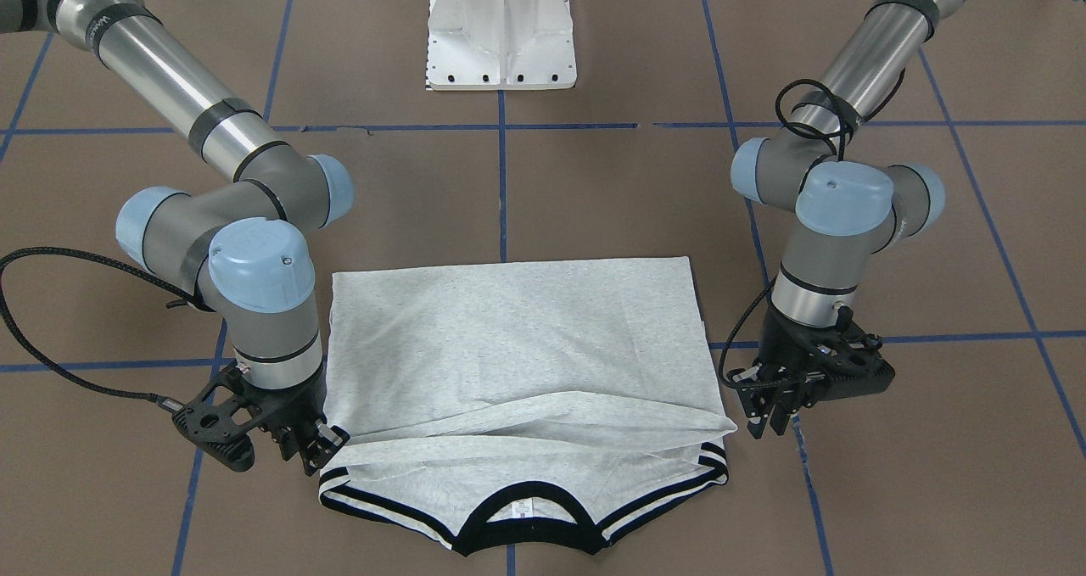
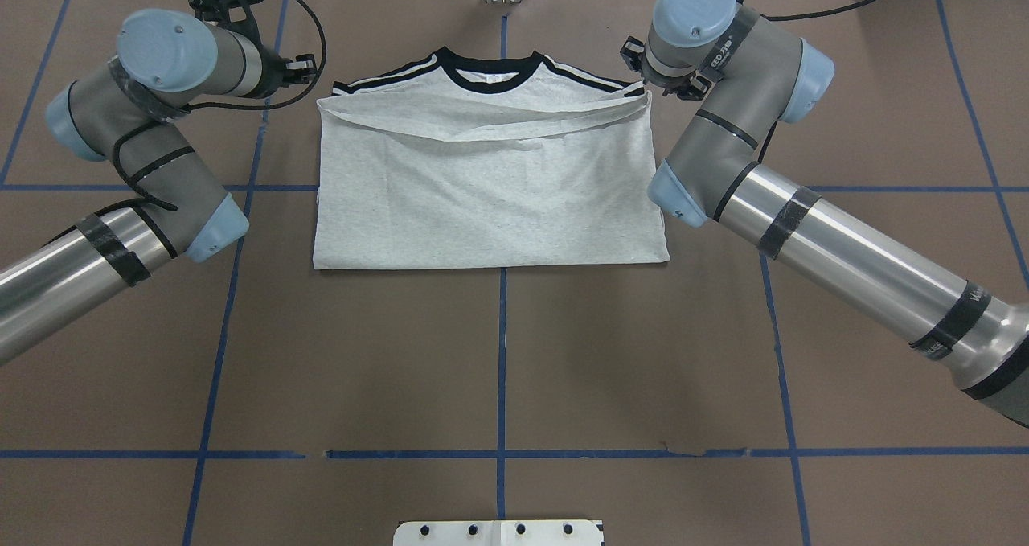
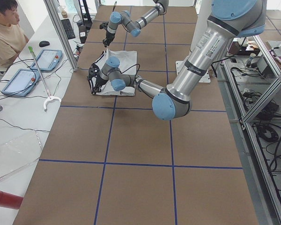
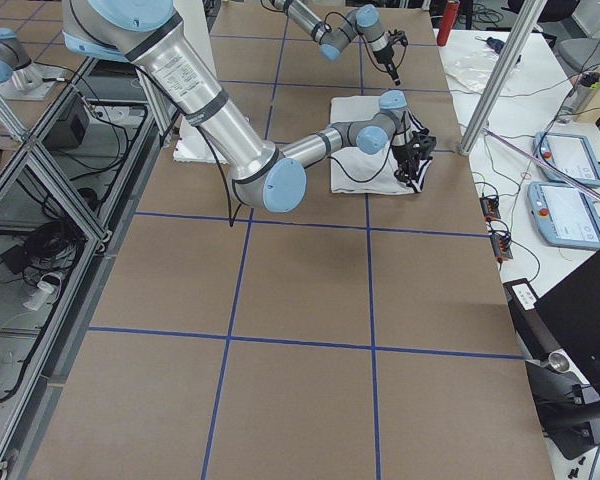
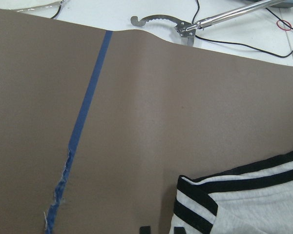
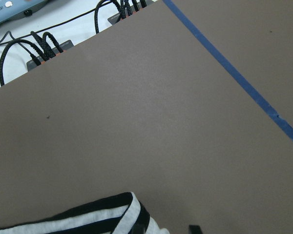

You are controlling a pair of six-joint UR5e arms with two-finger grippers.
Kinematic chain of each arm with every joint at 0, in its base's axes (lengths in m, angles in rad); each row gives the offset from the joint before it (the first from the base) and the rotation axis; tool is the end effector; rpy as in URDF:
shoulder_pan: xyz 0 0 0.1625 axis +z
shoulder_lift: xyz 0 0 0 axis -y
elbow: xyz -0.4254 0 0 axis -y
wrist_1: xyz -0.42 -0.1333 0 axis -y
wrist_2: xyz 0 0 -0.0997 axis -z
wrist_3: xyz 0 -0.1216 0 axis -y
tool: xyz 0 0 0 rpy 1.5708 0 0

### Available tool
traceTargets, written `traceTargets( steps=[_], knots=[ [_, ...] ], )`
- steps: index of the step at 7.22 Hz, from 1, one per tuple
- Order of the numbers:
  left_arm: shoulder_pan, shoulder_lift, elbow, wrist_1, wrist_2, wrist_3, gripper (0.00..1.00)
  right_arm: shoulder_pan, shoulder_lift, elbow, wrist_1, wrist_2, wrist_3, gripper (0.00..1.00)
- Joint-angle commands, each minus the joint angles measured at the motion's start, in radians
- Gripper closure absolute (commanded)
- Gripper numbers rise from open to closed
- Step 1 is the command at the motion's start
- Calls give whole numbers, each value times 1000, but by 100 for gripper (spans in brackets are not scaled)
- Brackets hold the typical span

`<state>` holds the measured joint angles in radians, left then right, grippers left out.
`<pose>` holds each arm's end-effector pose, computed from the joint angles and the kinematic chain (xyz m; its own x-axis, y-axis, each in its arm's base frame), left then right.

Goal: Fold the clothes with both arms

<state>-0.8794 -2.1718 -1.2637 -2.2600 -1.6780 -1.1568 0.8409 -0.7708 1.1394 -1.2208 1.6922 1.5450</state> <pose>0.4164 -0.6918 0.3757 0.6089 -0.1084 -0.7858 0.5070 0.8150 0.2805 -0.4794 -0.7136 0.3328 0.5195 0.5422 0.6605 -0.6734 0.7355 -0.0741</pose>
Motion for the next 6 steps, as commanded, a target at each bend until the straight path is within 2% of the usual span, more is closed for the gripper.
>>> traceTargets(
  steps=[1,2,3,6],
  knots=[
    [-19,0,0,-1,-3,20,58,15,-22,66,6,26,15,55],
    [-26,0,-2,-1,-20,20,58,3,-104,168,9,88,27,49],
    [-27,-2,-2,-3,-66,20,58,-35,-187,297,7,90,74,45],
    [-41,1,-14,-47,-185,17,58,-147,-316,433,10,50,271,33]
  ],
)
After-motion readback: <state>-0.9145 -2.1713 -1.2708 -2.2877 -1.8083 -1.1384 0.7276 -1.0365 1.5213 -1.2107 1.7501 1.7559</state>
